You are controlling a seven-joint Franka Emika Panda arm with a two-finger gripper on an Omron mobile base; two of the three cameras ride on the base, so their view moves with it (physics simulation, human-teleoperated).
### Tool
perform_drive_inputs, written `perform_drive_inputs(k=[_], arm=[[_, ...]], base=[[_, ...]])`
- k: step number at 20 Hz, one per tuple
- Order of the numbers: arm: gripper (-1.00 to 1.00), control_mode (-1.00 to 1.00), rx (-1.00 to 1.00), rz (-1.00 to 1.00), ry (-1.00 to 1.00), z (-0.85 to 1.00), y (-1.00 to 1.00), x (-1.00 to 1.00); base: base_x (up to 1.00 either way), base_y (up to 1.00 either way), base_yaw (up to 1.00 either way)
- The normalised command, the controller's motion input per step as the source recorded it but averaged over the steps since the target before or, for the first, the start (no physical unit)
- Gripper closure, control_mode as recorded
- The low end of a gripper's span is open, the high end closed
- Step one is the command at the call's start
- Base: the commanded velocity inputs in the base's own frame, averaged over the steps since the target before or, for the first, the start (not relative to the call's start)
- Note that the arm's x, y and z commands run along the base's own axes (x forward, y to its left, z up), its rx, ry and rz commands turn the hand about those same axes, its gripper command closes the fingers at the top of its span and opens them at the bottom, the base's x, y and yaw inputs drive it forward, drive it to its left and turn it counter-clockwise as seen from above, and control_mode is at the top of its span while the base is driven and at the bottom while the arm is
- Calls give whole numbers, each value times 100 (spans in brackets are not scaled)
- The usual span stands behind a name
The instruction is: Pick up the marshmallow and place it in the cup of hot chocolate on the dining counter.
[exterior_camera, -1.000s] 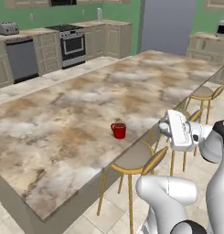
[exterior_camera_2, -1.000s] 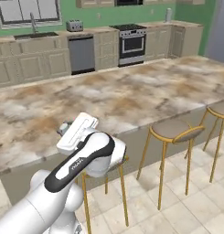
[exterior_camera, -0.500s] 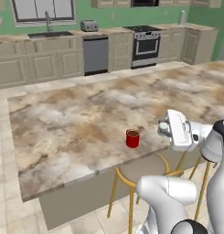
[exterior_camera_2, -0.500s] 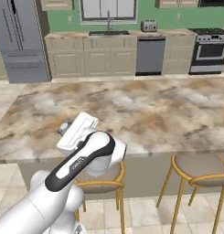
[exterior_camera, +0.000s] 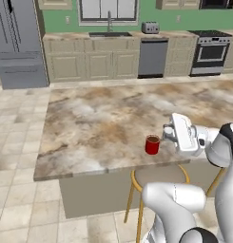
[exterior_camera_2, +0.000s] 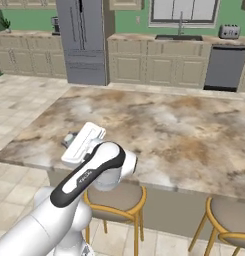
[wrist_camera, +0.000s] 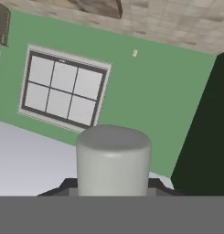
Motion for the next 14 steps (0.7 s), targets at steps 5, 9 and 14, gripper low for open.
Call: perform_drive_inputs(k=[5, 9, 14], arm=[[100, 100, 0, 0, 0, 0, 0, 0], [100, 100, 0, 0, 0, 0, 0, 0], [100, -100, -1, 0, 12, -16, -6, 40]], base=[[66, -30, 7], [76, -21, 0], [50, -21, 0]])
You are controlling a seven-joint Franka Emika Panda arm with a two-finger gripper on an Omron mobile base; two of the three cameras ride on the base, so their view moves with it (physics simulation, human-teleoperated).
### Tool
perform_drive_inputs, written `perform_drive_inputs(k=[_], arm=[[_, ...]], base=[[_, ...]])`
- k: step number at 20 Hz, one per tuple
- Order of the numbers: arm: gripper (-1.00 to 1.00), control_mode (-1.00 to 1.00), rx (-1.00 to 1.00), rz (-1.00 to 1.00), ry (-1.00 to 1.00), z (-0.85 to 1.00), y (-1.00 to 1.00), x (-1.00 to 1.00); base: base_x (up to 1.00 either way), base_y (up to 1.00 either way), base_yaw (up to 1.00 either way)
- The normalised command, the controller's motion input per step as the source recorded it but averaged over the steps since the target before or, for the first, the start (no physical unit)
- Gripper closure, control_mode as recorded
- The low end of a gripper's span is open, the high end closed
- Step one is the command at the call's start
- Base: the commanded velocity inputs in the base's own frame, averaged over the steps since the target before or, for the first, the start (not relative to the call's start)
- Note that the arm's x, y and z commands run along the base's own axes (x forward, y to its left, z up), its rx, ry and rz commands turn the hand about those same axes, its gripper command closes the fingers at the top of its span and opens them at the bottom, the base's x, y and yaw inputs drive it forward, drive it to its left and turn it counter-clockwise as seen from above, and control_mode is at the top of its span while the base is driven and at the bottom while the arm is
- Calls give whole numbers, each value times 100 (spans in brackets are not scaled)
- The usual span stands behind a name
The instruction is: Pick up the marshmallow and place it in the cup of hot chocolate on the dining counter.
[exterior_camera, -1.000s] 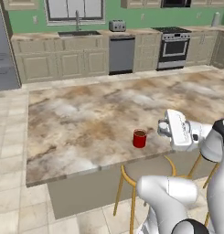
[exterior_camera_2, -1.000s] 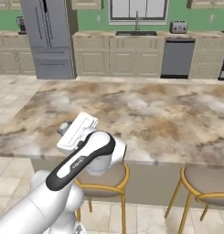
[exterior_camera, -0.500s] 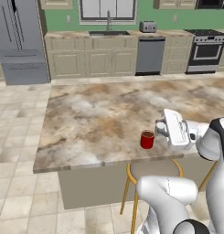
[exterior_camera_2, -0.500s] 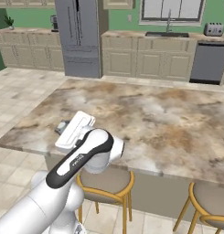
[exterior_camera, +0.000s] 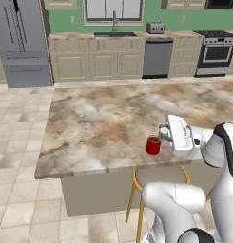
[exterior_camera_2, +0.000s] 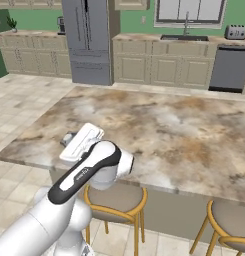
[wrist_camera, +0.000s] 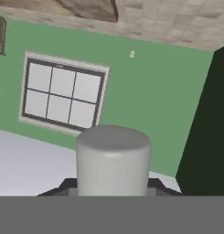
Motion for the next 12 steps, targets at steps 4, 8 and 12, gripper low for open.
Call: perform_drive_inputs(k=[4, 8, 12], arm=[[100, -100, -1, 0, 28, -23, -41, 96], [100, -100, -1, 1, 32, -20, -68, 100], [100, -100, 0, 9, 8, -29, -82, 96]], base=[[0, 0, 0], [0, 0, 0], [0, 0, 0]])
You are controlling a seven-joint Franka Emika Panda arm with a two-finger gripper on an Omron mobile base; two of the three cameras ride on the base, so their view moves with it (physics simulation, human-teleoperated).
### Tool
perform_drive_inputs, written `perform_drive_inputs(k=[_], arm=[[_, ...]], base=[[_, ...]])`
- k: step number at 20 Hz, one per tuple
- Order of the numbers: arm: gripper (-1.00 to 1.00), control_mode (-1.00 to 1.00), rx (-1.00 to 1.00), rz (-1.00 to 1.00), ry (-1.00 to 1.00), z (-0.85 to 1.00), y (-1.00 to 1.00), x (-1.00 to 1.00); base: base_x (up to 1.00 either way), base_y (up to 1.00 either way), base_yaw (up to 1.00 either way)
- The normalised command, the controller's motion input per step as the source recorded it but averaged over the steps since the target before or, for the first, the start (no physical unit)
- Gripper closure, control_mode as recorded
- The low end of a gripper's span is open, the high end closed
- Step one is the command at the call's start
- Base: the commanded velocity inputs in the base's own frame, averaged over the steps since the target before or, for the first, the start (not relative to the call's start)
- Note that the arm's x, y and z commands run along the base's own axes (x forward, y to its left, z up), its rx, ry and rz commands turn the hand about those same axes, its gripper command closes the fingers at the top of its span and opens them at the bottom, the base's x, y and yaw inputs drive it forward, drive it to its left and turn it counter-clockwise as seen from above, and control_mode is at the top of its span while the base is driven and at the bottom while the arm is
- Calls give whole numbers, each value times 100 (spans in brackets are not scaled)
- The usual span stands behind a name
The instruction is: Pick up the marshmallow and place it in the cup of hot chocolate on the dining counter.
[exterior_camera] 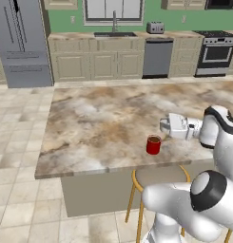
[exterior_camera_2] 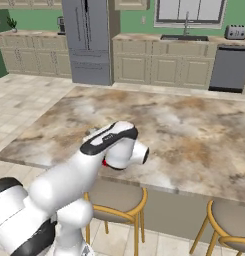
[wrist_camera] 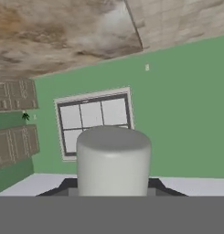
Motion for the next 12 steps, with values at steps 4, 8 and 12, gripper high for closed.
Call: perform_drive_inputs(k=[4, 8, 12], arm=[[100, -100, 0, 15, 0, -51, -69, 75], [100, -100, 0, 17, -2, -50, -41, 48], [100, -100, 0, 11, 0, -40, -12, 36]], base=[[0, 0, 0], [0, 0, 0], [0, 0, 0]])
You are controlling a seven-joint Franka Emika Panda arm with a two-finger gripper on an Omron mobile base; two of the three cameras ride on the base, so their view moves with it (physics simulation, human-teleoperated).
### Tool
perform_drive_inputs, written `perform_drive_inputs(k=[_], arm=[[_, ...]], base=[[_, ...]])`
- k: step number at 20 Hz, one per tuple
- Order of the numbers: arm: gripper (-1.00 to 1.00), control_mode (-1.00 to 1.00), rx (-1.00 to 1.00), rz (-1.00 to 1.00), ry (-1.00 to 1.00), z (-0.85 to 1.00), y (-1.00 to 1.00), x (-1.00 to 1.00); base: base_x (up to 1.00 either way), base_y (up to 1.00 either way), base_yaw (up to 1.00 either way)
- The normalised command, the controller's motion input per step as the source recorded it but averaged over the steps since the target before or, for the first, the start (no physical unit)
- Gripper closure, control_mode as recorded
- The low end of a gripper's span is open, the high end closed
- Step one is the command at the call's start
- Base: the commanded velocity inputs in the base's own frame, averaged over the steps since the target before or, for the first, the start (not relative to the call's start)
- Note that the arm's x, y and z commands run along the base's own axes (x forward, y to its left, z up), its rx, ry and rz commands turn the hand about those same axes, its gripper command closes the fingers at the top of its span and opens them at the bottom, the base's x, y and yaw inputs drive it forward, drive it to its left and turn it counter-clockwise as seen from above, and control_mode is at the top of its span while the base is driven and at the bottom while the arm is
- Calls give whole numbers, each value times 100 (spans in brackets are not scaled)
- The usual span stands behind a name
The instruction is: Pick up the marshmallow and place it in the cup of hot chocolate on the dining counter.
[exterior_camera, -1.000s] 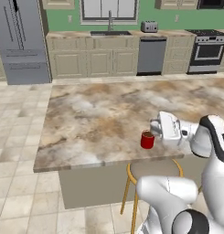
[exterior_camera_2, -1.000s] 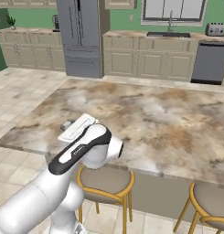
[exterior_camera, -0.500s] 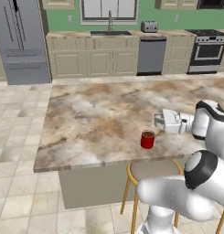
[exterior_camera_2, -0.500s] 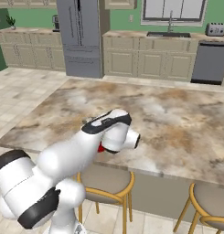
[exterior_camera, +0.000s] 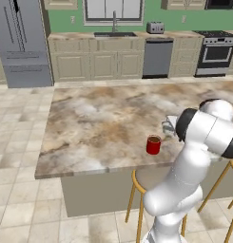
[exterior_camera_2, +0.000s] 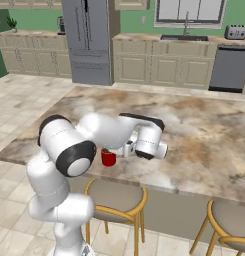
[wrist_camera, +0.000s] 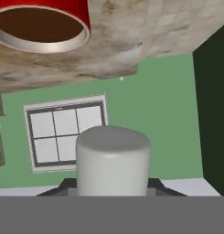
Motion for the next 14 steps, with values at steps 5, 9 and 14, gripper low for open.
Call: perform_drive_inputs(k=[5, 9, 14], arm=[[100, -100, 0, 1, 0, -28, 2, 12], [100, -100, -2, 0, 0, -21, 17, 7], [100, -100, -3, -1, 0, -22, 35, 15]], base=[[0, 0, 0], [0, 0, 0], [0, 0, 0]])
